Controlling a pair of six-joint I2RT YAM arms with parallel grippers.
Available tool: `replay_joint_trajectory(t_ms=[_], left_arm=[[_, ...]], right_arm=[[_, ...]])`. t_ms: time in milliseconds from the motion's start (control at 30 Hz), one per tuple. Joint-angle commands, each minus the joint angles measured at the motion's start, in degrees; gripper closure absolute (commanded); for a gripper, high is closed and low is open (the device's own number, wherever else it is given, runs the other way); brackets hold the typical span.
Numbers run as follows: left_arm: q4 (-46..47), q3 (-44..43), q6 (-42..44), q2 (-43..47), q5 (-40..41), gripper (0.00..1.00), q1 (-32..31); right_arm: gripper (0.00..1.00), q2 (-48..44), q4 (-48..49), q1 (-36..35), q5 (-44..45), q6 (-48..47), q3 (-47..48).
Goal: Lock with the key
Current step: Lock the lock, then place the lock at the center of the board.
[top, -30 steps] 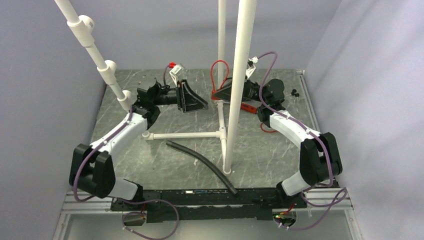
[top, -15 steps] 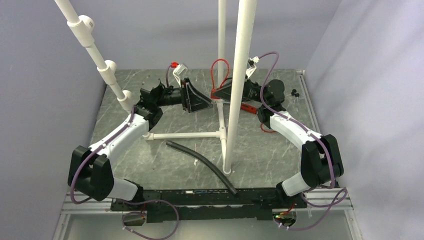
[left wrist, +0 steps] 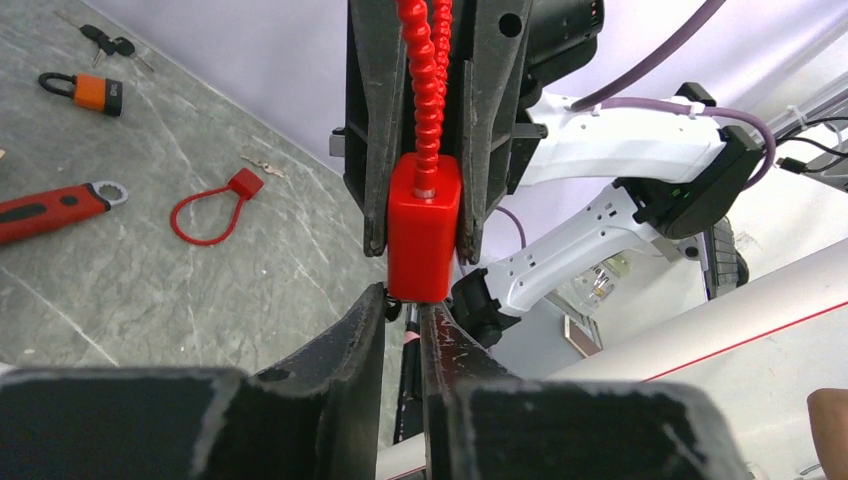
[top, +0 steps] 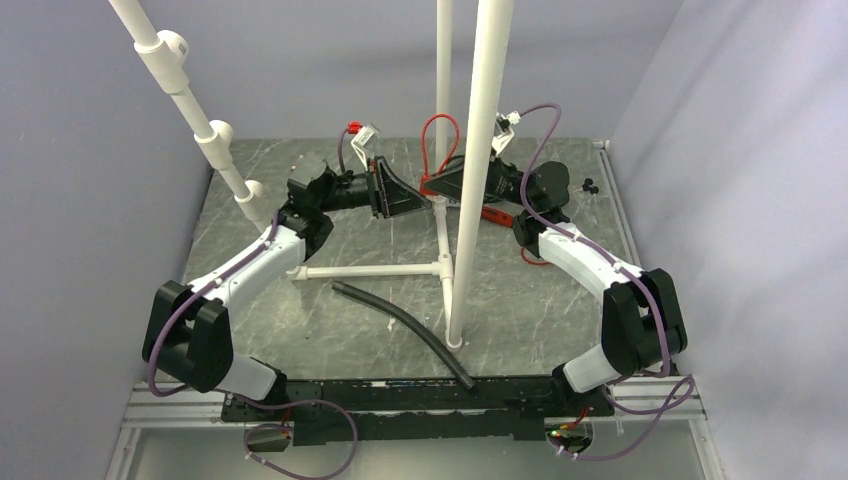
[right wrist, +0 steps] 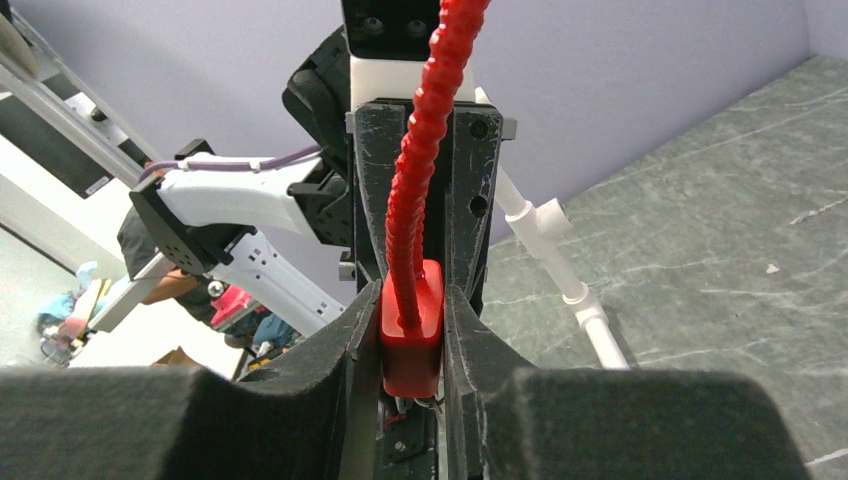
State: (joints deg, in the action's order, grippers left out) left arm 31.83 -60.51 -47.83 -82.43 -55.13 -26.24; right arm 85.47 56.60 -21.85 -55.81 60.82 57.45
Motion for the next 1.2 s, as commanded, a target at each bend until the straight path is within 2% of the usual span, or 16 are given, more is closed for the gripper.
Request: replay_joint_trajectory(t_ms=[0,100,333,867,1033,1167], left_arm=[[7.32,-0.62,-5.24,-0.18,0.16,0.87,-0.22],[7.1,-0.28,-5.43,-0.27,-0.27,1.0,-0.22],[7.45,2.69,-5.84,0.39,-2.08,1.0,-0.71],[4.11,6.11,-1.88,2.81,-3.87,1.0,-3.56],[-1.29,6.32,2.52,4.35,-4.45,1.0,-3.56],[-8.09,6.23,8.73,5.48,-3.72,1.0,-3.56]], right_arm=[[1.0,-1.89,6.5,-0.29,1.46,2.18,1.26],[1.0,-1.62,7.21,-0.15,2.14,2.77,1.53],[1.0,-0.36,10.31,0.48,3.19,5.01,4.09],[1.0,0.7,8.33,1.86,1.67,3.28,5.84],[1.0,-1.28,1.1,2.99,-2.9,-3.25,3.64],[1.0,-4.05,-8.23,5.78,-8.29,-8.73,0.55]])
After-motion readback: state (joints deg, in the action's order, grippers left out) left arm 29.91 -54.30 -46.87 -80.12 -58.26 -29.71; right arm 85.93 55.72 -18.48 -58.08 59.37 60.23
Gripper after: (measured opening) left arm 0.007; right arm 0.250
